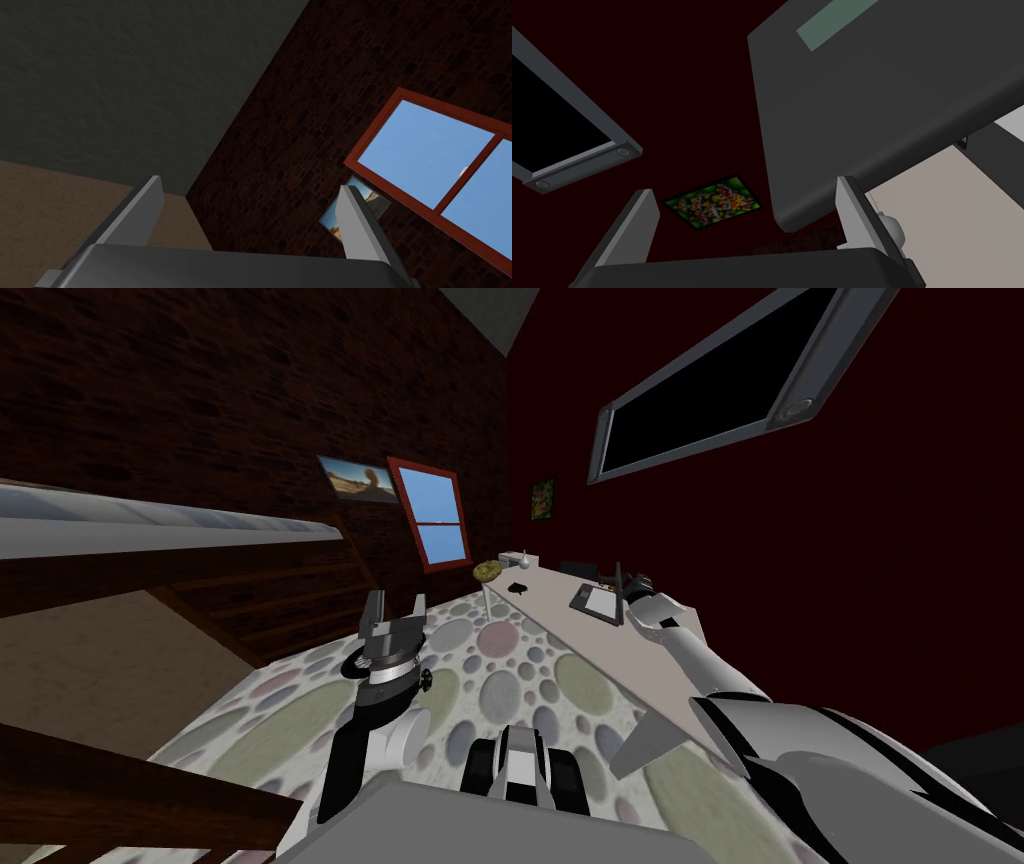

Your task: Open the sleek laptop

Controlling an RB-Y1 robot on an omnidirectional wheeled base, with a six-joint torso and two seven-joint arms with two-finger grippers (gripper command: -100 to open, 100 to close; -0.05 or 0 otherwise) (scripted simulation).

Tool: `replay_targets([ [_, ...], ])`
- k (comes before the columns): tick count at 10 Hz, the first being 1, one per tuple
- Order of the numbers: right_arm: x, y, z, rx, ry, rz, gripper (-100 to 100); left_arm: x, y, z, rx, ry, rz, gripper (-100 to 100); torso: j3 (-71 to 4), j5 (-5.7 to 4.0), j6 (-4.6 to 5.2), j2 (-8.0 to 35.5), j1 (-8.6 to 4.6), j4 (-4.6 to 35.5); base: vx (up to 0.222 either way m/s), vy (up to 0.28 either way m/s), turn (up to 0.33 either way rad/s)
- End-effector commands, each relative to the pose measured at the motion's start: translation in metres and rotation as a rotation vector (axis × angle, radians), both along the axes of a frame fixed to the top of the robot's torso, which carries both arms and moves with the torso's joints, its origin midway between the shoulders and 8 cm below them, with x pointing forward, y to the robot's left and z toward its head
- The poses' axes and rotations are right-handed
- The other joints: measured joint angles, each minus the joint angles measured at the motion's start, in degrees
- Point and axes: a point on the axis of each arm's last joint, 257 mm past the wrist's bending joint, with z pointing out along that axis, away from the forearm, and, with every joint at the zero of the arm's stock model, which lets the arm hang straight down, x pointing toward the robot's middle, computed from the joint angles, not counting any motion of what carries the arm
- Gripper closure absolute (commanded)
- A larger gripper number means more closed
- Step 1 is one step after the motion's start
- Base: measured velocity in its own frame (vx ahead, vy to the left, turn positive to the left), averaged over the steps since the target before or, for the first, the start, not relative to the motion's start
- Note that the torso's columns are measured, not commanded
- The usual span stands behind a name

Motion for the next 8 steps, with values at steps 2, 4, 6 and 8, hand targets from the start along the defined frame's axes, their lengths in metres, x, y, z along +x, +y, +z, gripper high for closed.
replay_targets([
  [2,0.008,0.027,-0.001,-0.002,0.0,0.028,100,0.0,0.0,0.0,0.0,0.0,0.0,0,0.0,-0.04,0.06,0.0,-0.12,0.0,0.004,-0.014,-0.175],
  [4,0.013,0.049,-0.001,-0.003,0.0,0.049,100,0.0,0.0,0.0,0.0,0.0,0.0,0,0.0,-0.03,-0.02,-0.01,-0.05,-0.01,0.002,-0.024,-0.095],
  [6,0.02,0.082,-0.001,-0.004,-0.001,0.082,100,0.0,0.0,0.0,0.0,0.0,0.0,0,0.0,0.0,0.0,0.0,0.0,0.0,0.005,-0.022,-0.128],
  [8,0.022,0.093,0.0,-0.004,-0.002,0.093,100,0.0,0.0,0.0,0.0,0.0,0.0,0,0.0,-0.01,-0.01,-0.01,0.0,-0.01,0.005,-0.014,-0.081],
])
